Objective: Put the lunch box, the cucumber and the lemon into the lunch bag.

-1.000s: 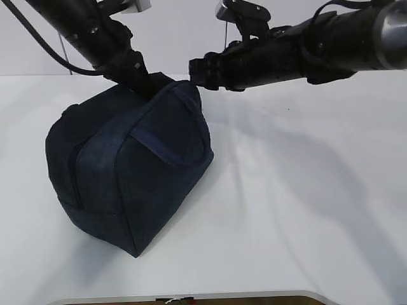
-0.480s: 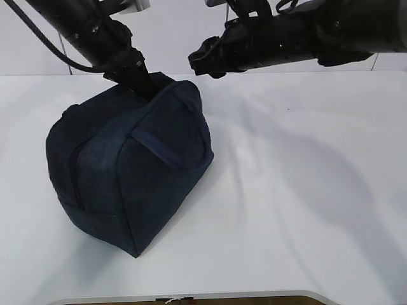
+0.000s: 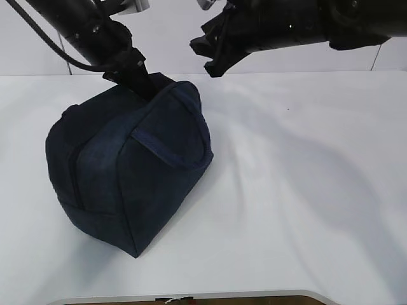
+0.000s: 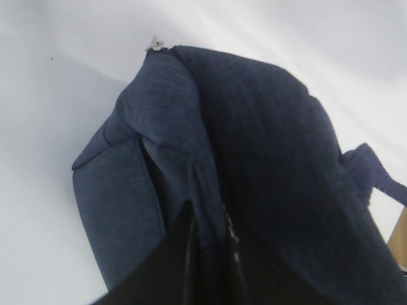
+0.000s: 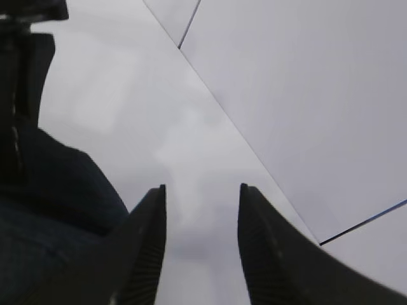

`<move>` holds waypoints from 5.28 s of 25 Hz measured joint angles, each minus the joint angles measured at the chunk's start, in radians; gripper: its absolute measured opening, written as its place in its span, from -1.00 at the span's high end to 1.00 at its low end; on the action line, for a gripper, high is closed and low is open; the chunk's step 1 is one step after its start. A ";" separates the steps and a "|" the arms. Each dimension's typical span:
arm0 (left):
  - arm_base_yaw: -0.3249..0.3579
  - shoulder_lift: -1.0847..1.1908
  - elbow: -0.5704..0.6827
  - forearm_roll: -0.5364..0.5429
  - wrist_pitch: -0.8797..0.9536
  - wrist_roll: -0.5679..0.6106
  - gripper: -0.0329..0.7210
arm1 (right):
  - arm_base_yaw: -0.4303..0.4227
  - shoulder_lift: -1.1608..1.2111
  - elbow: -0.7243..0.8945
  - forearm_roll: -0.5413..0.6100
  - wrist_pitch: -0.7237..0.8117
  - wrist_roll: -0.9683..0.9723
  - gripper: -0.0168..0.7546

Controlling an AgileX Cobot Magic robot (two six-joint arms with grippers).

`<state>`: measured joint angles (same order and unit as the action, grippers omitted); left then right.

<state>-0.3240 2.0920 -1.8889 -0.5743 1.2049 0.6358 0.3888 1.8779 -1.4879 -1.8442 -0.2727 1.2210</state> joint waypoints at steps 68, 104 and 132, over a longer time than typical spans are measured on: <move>0.000 -0.002 -0.002 0.015 0.000 -0.200 0.69 | 0.232 -0.035 -0.048 1.413 1.272 -0.968 0.14; 0.000 -0.253 0.017 0.308 0.033 -0.440 -0.24 | 0.232 -0.066 -0.221 1.784 1.504 -1.097 0.14; 0.000 -0.850 0.421 0.402 0.047 -0.466 0.21 | 0.232 -0.512 -0.051 1.790 1.525 -1.144 0.14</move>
<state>-0.3240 1.2425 -1.4682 -0.1719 1.2522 0.1695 0.6204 1.3657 -1.5391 -0.0544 1.2523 0.0772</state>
